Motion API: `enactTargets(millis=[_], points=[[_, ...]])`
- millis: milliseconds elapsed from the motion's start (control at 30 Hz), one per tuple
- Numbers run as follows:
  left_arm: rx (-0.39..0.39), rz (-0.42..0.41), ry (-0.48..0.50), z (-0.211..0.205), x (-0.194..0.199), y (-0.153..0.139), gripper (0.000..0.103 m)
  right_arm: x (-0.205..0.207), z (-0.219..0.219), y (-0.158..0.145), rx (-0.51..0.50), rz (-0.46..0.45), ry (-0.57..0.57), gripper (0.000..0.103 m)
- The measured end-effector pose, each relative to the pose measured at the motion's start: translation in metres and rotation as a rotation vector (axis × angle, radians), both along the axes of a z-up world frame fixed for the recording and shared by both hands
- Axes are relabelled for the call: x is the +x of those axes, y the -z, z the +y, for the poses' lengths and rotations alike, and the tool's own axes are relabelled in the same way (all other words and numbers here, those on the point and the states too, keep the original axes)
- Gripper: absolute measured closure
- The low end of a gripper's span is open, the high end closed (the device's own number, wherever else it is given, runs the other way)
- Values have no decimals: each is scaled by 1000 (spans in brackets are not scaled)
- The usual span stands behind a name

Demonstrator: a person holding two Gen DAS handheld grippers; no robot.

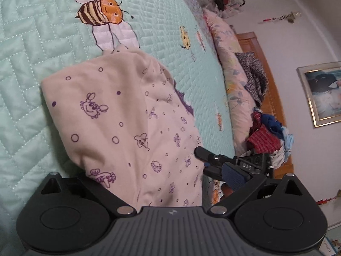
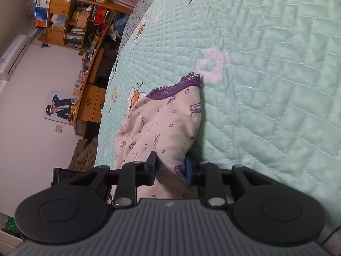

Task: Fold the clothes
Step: 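Pinch the folded nightgown's hem edge with both grippers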

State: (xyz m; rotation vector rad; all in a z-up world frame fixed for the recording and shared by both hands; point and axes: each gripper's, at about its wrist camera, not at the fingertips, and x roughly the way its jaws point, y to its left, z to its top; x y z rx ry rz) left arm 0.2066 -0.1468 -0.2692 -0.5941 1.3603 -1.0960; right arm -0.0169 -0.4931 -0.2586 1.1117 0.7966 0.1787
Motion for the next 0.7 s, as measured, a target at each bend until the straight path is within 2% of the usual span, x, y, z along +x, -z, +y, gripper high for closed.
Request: enactTargets(millis=[100,200,233,267,300,333,467,700], points=[[18,31,-15,-2,5,4,7,-1,-4,5,42,-14,4,56],[40,25,-49,-6,7,4,12,7,1,9,32,-29,6,56],[54,5,-57,-6,5,3,23,11,5,8,7,-35,-1,60],[70,-9,-62,-5,3,2,43,15,10,6,-27,-34,-9,65],[85,-17,-66,-4,1,2,56,18,14,4,-67,-27,-15,77],[87,-20,-73,-2,-1,3,73,18,17,1,-101,-25,-16,80],[62,-40,-100,4,-8,2,79,5,22,-14,-163,-84,-2,83],[10,-106,-85,0,-19,-22,80,-17,34,-54,-271,-170,53,84]])
